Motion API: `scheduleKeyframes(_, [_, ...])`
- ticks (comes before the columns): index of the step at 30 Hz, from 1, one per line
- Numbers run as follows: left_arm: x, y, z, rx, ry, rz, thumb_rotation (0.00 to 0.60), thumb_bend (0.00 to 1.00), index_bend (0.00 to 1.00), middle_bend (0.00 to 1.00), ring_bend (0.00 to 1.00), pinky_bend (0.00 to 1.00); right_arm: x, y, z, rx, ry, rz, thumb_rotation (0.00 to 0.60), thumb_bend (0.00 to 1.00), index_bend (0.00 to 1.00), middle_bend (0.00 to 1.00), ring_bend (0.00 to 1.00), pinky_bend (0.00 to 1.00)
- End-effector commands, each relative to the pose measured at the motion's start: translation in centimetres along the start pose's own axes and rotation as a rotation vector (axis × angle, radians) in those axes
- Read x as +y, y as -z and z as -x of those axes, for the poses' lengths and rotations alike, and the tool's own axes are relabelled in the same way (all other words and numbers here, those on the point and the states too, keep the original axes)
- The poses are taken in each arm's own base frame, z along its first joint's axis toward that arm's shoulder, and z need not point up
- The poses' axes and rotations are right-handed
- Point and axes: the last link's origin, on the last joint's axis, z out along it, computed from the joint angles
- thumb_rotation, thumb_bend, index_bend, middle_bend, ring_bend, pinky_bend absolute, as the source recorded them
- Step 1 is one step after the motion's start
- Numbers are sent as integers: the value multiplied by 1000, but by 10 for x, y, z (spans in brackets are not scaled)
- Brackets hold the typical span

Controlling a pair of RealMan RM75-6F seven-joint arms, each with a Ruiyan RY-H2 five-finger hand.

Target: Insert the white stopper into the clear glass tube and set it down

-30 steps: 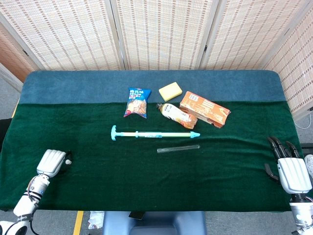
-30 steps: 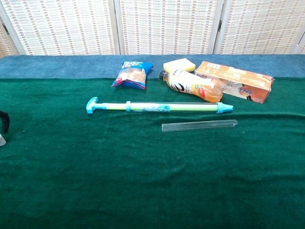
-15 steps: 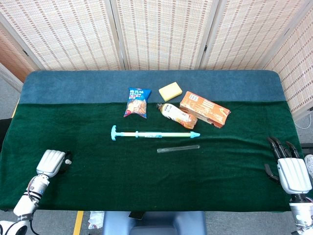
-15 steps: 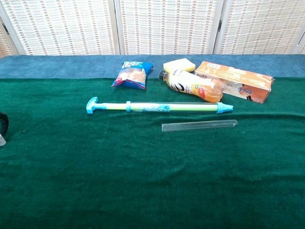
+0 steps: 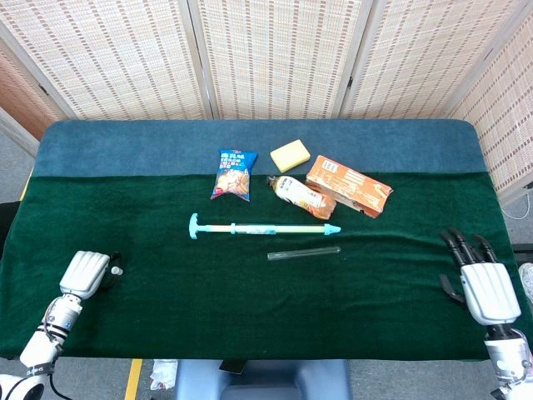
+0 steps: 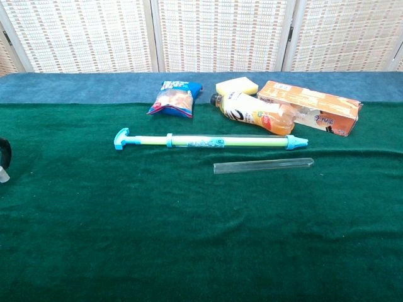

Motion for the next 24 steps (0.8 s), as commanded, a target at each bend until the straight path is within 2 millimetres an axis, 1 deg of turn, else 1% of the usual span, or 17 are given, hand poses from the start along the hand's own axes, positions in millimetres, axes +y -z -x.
scheduleKeyframes(1, [1, 1, -12, 32, 30, 10, 600, 499, 593, 970, 874, 779, -19, -17, 0, -40, -10, -82, 600, 469, 135, 275, 387, 255])
scheduleKeyframes(3, [3, 3, -16, 45, 45, 18, 600, 500, 593, 970, 874, 779, -31, -28, 2, -64, -19, -126, 600, 462, 143, 335, 467, 351])
scheduleKeyframes(4, [4, 5, -19, 50, 53, 24, 600, 500, 594, 970, 874, 779, -40, -36, 4, -81, -19, -155, 600, 458, 148, 374, 521, 414])
scheduleKeyframes(6, [5, 8, -23, 54, 56, 33, 600, 500, 594, 970, 874, 779, -53, -48, 7, -99, -4, -196, 600, 454, 161, 483, 665, 565])
scheduleKeyframes(8, [7, 11, -26, 61, 55, 39, 600, 500, 594, 970, 874, 779, -69, -62, 15, -125, 13, -234, 600, 452, 177, 590, 777, 701])
scheduleKeyframes(11, [8, 17, -28, 64, 58, 41, 600, 499, 594, 970, 874, 779, -91, -81, 28, -184, 5, -272, 600, 451, 199, 711, 887, 850])
scheduleKeyframes(14, [9, 22, -29, 62, 54, 43, 600, 499, 594, 970, 873, 779, -112, -99, 43, -235, 14, -309, 600, 451, 227, 781, 956, 918])
scheduleKeyframes(17, [9, 25, -30, 59, 56, 43, 600, 499, 594, 970, 873, 779, -132, -116, 58, -279, 18, -336, 600, 451, 261, 820, 991, 952])
scheduleKeyframes(21, [10, 29, -30, 52, 53, 41, 600, 498, 594, 970, 873, 779, -153, -134, 75, -316, 19, -353, 600, 450, 269, 853, 1000, 982])
scheduleKeyframes(24, [10, 30, -29, 46, 53, 38, 600, 499, 594, 970, 873, 779, -163, -142, 84, -333, 31, -359, 600, 447, 269, 872, 1000, 997])
